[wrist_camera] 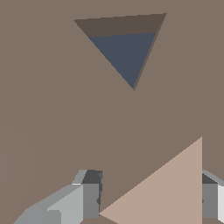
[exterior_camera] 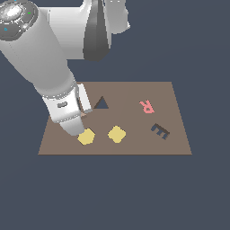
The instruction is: Insert a designated object into the corresponding slot on a board.
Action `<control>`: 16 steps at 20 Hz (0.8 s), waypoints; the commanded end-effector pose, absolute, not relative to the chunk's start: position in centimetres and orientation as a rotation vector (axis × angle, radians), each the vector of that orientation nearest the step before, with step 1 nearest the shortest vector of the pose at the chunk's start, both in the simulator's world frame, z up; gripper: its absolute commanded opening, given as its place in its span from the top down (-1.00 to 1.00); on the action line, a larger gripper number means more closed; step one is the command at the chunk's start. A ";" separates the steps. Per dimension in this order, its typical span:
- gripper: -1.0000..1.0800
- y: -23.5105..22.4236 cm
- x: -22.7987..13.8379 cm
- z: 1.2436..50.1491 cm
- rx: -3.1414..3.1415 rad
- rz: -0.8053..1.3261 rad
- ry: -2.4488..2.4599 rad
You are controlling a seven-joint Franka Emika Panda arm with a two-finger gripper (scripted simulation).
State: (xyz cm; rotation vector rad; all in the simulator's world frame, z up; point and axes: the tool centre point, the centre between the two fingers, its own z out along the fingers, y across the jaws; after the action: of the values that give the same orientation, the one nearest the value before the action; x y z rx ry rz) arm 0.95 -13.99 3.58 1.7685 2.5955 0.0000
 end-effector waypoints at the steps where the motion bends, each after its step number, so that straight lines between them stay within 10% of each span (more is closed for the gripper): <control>1: 1.00 -13.3 1.2 3.6 1.612 0.000 2.695; 16: 1.00 -9.0 0.7 3.9 0.591 0.000 3.083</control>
State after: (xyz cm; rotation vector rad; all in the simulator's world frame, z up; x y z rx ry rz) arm 0.82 -9.45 3.84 0.7025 3.0604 0.0002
